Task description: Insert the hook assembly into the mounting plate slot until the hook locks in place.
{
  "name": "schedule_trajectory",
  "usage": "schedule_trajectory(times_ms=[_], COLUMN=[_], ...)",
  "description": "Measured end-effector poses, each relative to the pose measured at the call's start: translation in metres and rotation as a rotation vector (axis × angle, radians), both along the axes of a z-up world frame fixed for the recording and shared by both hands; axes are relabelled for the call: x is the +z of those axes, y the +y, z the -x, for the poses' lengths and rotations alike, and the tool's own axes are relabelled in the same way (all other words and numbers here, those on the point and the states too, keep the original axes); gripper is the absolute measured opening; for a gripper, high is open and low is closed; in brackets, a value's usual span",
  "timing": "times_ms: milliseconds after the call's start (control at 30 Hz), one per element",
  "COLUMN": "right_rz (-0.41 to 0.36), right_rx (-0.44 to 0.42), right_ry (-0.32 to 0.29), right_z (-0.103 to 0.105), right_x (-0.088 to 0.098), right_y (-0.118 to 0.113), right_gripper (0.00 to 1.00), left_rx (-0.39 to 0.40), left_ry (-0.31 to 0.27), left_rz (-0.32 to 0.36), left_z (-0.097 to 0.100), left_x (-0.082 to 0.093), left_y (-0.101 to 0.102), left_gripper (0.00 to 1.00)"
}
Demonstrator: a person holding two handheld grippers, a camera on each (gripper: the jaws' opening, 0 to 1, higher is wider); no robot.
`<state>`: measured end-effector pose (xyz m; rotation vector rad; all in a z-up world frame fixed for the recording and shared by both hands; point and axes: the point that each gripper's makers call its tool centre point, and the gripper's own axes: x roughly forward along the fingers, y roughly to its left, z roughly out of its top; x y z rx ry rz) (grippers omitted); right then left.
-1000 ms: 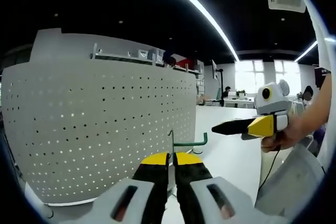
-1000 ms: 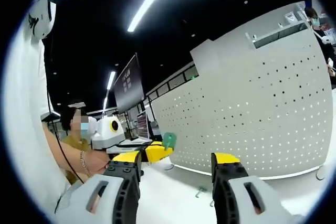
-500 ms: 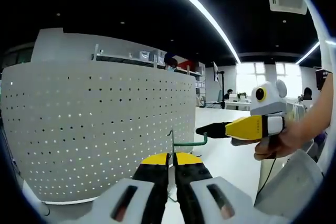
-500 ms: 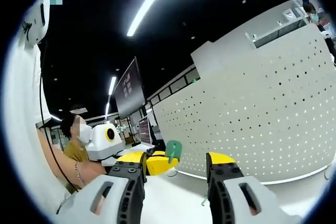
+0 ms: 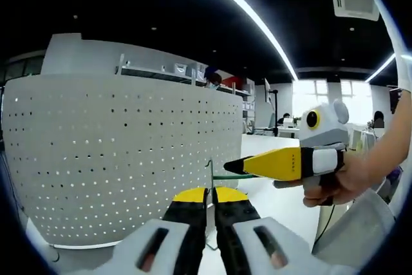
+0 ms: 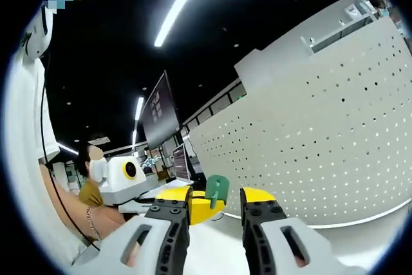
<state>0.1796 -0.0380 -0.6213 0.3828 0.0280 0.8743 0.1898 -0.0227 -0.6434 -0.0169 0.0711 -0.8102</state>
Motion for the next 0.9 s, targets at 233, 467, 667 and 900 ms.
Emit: schedule_trajectory(times_ms=[233, 467, 667, 900], right_rz=[-0.007, 0.013, 0.02, 0.025], right_rx=[0.01, 0.027, 0.026, 0.005], right_ry=[0.011, 0.022, 0.017, 0.007], right_z=[-0.003, -0.007, -0.008, -0.008], right_x=[-0.001, -0.004, -0.004, -0.004], right_y=[0.005, 0.011, 0.014, 0.013], right_gripper=[0.17, 0.09, 0.05, 0.03], left_rx=[0.002, 0.006, 0.014, 0.017], left_ry=[0.002, 0.01, 0.012, 0.013], left_rz=[0.012, 0.032, 0.033, 0.04], left_z=[0.0, 0.0, -0.001, -0.001], left_x=[0.003, 0.004, 0.004, 0.004], left_y=[-0.001, -0.001, 0.001, 0.001], left_gripper=[0.03, 0.03, 0.03, 0.03])
